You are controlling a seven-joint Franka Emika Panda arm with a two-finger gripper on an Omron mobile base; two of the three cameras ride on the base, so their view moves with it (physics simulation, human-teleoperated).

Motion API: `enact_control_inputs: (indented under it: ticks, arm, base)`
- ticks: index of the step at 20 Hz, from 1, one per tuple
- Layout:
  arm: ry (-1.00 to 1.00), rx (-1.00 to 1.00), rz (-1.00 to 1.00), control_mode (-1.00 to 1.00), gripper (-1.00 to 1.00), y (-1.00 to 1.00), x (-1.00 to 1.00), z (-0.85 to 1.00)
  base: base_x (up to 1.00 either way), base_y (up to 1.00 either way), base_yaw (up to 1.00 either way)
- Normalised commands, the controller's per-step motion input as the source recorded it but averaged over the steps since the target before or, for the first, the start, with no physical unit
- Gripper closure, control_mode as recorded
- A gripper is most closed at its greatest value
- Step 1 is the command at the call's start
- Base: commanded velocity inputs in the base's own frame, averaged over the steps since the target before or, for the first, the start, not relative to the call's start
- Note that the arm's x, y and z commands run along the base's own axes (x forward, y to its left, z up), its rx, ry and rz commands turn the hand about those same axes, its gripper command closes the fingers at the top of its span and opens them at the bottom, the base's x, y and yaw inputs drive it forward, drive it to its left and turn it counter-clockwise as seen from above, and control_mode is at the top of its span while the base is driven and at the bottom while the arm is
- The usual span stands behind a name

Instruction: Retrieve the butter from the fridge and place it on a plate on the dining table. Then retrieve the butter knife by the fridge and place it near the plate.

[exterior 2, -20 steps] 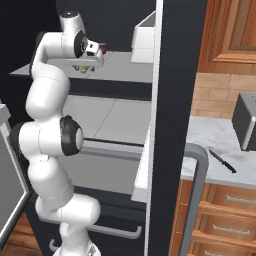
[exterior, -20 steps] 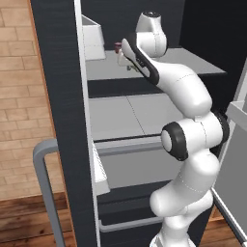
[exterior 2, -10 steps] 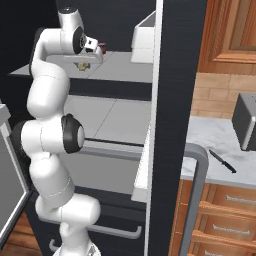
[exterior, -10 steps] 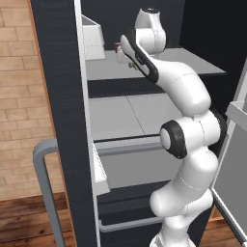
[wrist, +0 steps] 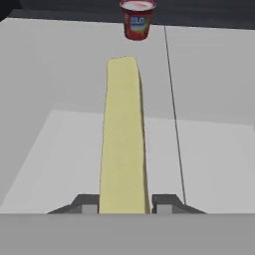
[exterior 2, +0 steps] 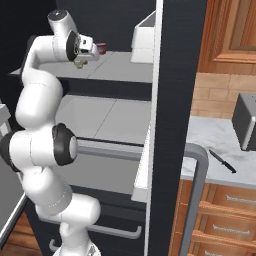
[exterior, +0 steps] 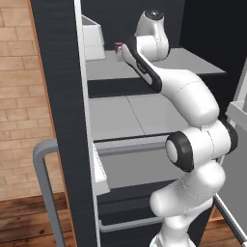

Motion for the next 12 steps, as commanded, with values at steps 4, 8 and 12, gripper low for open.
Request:
enact_control_inputs:
  ticks: [4,8,12]
  arm:
    - [-0.12,0.0,0.0,-1.0,1.0,0.0,-0.88,0.0]
    - [-0.07,0.0,0.0,-1.0,1.0,0.0,-1.0,0.0]
    - [0.0,0.0,0.0,-1.0,1.0,-0.06,-1.0,-0.09]
  base:
    - [0.0,0.0,0.0]
    - [0.0,0.0,0.0]
    - [0.0,0.0,0.0]
